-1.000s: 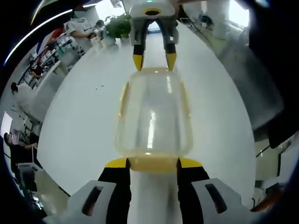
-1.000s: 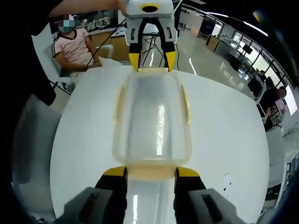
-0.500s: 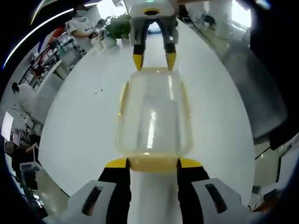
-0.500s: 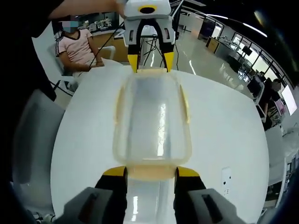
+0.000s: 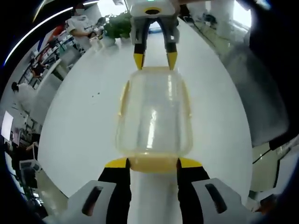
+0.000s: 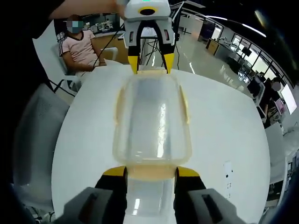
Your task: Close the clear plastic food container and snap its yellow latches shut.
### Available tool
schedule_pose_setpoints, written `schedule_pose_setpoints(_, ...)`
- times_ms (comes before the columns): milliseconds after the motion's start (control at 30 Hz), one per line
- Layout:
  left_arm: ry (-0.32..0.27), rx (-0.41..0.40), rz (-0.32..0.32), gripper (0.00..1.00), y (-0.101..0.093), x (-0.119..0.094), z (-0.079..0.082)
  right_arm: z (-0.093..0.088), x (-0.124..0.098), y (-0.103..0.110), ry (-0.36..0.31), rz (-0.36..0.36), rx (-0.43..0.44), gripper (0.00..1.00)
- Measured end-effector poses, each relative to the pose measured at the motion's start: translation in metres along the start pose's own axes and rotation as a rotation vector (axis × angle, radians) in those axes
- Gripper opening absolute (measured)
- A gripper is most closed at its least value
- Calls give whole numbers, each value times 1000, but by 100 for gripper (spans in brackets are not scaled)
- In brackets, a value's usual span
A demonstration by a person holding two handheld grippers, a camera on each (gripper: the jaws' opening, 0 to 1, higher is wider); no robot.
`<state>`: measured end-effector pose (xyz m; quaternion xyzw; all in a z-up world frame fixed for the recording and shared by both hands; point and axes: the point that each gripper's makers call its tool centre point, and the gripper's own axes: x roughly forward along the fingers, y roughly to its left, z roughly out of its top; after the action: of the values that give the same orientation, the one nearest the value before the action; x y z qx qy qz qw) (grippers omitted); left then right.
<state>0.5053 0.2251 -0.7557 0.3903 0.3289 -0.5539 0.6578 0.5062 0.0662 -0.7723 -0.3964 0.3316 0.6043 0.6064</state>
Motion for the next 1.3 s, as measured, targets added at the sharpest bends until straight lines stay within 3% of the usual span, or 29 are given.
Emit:
schedule_pose_setpoints(633,-6,-8,-12,36,1,21,33,-37,-19,3,-6,5,2,37)
schedule_pose_setpoints(1300,-16,16,-55,36,9,59,71,-86,-34,3,5,10,75,37)
